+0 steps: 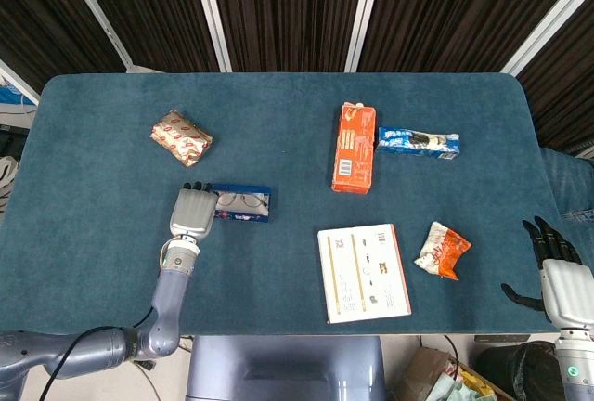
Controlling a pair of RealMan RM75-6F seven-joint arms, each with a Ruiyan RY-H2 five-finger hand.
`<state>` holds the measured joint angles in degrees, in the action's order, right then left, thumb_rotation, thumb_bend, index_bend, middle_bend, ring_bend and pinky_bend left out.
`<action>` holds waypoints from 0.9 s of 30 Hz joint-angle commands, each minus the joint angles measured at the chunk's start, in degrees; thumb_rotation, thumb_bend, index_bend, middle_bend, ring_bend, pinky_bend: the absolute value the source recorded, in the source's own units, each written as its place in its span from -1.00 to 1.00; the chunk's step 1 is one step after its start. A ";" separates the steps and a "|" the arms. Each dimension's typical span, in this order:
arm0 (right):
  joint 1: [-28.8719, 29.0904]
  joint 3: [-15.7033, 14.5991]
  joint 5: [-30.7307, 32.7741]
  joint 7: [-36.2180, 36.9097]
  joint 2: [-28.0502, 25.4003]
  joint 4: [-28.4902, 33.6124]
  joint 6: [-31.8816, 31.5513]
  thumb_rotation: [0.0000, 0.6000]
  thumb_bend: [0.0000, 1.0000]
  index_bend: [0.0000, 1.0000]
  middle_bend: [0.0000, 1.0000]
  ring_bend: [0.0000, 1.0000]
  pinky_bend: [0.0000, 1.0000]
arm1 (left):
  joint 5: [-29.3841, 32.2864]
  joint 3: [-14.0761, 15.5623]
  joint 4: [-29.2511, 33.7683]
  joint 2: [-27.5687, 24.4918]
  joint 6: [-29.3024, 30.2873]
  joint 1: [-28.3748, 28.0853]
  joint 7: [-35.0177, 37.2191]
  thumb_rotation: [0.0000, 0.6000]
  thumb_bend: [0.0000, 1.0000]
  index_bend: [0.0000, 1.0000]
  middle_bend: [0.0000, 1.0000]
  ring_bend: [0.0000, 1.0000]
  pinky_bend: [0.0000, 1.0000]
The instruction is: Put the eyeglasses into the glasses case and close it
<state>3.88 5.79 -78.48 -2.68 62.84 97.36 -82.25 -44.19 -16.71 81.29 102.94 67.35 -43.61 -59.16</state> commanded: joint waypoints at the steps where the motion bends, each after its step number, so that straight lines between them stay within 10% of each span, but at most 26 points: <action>1: 0.02 0.00 0.02 0.02 0.02 0.01 0.04 1.00 -0.52 -0.88 -0.92 -0.79 -0.68 | 0.69 -1.03 -0.58 0.74 -0.14 -1.06 0.38 1.00 -0.10 0.14 -0.37 -0.50 -0.38; 27: 0.06 -0.09 0.18 -0.43 0.05 0.01 0.22 1.00 -0.52 -0.88 -0.92 -0.79 -0.68 | 11.30 -9.92 -13.36 6.47 -2.20 -10.35 3.06 1.00 -0.10 0.14 -0.37 -0.50 -0.38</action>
<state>3.94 5.70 -78.30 -3.11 62.89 97.37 -82.02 -33.41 -26.25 68.59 108.97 65.48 -53.46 -56.39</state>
